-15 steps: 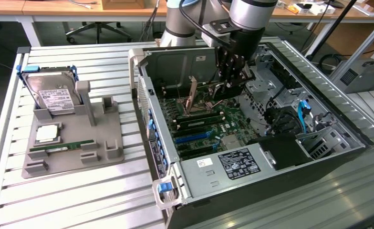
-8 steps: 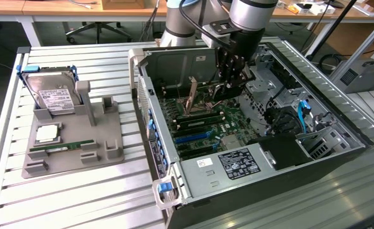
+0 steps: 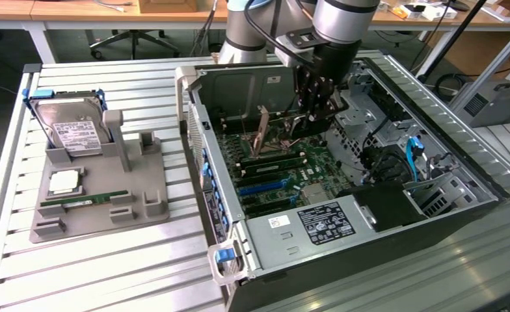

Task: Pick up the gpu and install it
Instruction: 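Insert the gpu into the slot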

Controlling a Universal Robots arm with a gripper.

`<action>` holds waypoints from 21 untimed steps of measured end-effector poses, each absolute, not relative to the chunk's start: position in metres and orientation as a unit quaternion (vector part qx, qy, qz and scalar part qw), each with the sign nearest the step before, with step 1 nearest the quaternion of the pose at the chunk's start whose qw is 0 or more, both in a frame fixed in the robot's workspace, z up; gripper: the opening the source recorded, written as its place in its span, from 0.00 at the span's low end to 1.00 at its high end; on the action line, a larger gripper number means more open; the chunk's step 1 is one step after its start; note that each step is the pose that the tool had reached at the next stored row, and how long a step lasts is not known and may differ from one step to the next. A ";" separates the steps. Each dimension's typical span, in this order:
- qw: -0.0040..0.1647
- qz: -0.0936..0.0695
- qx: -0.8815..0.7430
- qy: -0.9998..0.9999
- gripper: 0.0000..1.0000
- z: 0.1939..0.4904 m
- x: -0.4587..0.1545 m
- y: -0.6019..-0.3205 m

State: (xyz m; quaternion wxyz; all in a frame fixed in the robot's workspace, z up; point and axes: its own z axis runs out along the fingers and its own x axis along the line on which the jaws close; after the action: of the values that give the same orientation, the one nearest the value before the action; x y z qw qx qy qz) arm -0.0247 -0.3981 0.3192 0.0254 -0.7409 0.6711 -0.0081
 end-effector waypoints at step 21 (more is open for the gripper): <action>0.024 -0.010 -0.714 0.699 0.27 0.313 -0.025 -0.400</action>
State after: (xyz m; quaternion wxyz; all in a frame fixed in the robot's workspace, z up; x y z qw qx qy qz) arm -0.0248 -0.4000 0.3134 0.0238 -0.7143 0.6994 -0.0101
